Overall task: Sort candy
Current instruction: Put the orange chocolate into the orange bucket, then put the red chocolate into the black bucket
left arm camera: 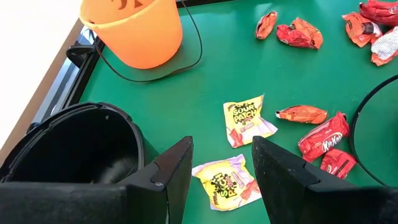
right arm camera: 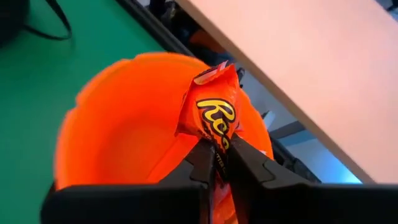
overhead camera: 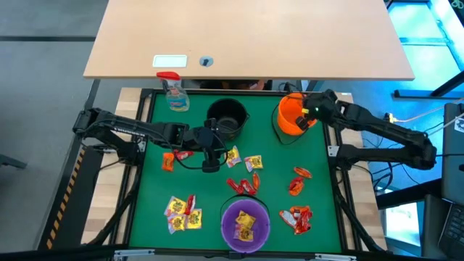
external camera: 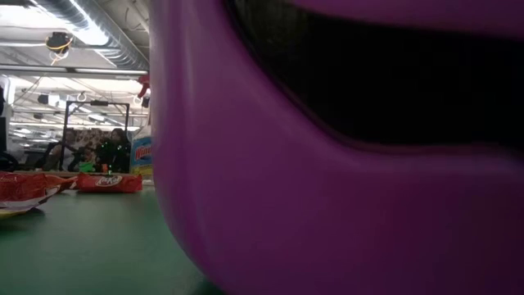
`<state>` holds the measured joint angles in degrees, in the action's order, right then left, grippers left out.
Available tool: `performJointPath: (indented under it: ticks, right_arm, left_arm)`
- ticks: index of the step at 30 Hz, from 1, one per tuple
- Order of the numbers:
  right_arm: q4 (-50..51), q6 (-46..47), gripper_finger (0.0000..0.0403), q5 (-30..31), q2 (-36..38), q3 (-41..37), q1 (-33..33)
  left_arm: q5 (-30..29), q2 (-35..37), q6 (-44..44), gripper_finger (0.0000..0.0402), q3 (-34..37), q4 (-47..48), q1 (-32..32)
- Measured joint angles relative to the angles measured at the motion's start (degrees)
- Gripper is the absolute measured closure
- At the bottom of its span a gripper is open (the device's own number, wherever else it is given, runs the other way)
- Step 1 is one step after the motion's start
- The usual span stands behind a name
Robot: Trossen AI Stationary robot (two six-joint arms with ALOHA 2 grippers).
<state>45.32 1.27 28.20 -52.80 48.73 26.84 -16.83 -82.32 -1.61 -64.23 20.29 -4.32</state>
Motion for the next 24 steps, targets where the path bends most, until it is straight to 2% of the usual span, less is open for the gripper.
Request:
performJointPath:
  ticks: [3, 10, 12, 14, 20, 22, 24]
  right_arm:
    - [-0.28, -1.54, 0.0349, -3.14, -0.02, -0.48, 2.27]
    - [-0.63, -1.78, 0.026, -3.89, 0.08, -0.48, 2.85]
    - [0.36, -1.8, 0.024, -6.22, 0.57, -0.45, 2.85]
    - [1.7, -1.78, 0.0228, -12.13, 1.38, 0.17, 2.85]
    - [8.16, 2.82, 0.0233, -38.15, 6.34, 1.19, 1.69]
    - [10.73, 4.48, 0.0239, -42.01, 8.42, 1.2, -0.74]
    - [12.64, 6.46, 0.0244, -42.51, 10.6, 1.2, -4.28]
  left_arm:
    - [-0.01, 0.0, -0.03, 0.0244, 0.0, 0.0, -0.36]
    - [-0.01, 0.0, 0.0, 0.0244, 0.0, 0.0, -0.47]
    - [-0.01, 0.0, 0.0, 0.0244, 0.0, 0.0, -0.48]
    - [-0.01, 0.0, 0.0, 0.0244, 0.0, 0.0, -0.48]
    - [-0.01, 0.0, 0.04, 0.0244, 0.0, 0.02, -0.48]
    - [-0.01, 0.0, 0.1, 0.0244, 0.0, 0.01, -0.48]
    - [-0.01, 0.0, 0.17, 0.0244, 0.0, 0.0, -0.48]
